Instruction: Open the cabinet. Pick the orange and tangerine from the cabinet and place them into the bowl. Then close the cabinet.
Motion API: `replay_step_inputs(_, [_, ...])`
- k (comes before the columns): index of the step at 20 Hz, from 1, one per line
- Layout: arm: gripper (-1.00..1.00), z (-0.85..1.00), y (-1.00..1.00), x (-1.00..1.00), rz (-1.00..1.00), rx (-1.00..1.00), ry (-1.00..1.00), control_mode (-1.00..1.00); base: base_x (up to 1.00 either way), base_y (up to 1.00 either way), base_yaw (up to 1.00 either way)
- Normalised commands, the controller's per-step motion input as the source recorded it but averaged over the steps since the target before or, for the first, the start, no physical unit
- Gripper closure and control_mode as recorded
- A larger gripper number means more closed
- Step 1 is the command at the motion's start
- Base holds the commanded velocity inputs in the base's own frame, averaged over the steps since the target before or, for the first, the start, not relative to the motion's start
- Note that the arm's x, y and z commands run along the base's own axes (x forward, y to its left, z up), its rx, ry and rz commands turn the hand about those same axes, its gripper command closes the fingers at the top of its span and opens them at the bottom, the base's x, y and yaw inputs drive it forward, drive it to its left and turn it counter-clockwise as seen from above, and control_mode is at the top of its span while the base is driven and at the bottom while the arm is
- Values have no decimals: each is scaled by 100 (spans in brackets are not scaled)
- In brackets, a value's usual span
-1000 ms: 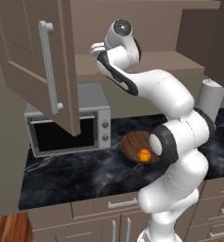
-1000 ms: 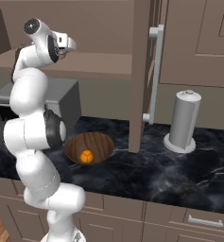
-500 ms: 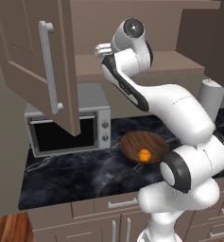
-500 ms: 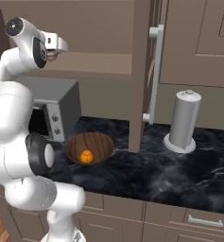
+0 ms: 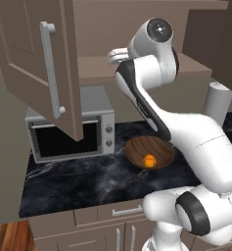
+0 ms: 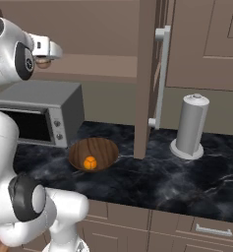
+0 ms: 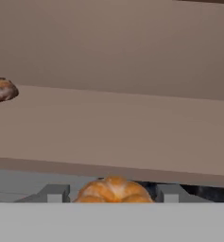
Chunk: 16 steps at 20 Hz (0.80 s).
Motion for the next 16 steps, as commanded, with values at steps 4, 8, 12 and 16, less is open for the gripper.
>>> replay_step_inputs(4, [100,0,-24,-70,0,0,3,-100,0,0,0])
replay_step_inputs(8, [100,0,-25,-39,0,0,6,-100,0,0,0])
replay_step_inputs(12, [100,-1,-23,-19,0,0,4,-100,0,0,0])
replay_step_inputs(16, [100,-16,-27,-18,0,0,9,-100,0,0,0])
